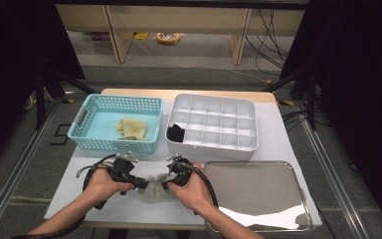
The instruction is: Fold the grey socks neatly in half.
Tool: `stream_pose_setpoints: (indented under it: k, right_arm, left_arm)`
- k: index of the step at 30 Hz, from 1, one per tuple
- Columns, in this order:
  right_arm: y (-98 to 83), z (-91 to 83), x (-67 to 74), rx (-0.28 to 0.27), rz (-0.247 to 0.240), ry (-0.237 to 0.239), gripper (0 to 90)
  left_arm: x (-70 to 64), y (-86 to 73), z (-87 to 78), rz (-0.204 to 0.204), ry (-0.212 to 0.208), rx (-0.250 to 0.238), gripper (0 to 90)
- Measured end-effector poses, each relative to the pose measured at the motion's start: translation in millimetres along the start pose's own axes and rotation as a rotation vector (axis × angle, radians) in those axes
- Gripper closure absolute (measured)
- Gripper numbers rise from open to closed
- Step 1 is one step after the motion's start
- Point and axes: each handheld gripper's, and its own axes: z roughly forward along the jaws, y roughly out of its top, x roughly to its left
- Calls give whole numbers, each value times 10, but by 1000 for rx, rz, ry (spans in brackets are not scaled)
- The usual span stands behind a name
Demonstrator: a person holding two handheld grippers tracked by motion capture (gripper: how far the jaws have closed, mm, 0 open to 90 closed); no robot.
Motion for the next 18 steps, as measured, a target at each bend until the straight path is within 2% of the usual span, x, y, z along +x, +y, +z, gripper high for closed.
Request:
stream_pose_setpoints:
  k: [6,10,11,14,15,16,17,18]
  right_arm:
    - [-10,96,-16,19,24,-8,900]
    - [-16,94,-17,25,20,-11,900]
    - [-15,88,-15,20,17,-6,900]
    - [-19,86,-26,27,18,-18,900]
    - [-29,96,-26,35,23,-16,900]
    - [-31,107,-47,26,0,-17,900]
    - [-31,107,-47,26,0,-17,900]
    - [-34,114,-58,20,-9,-15,900]
  left_arm:
    - [-4,16,-36,-11,-36,-2,847]
    - [16,8,-18,-26,-35,10,840]
    - [23,4,-19,-30,-21,24,832]
    - [60,-19,5,-45,-24,38,768]
    - [66,-28,14,-65,-29,34,683]
    - [67,-32,19,-80,-21,34,649]
    - [90,-35,5,-57,-16,64,649]
    - [78,-48,26,-102,-25,37,617]
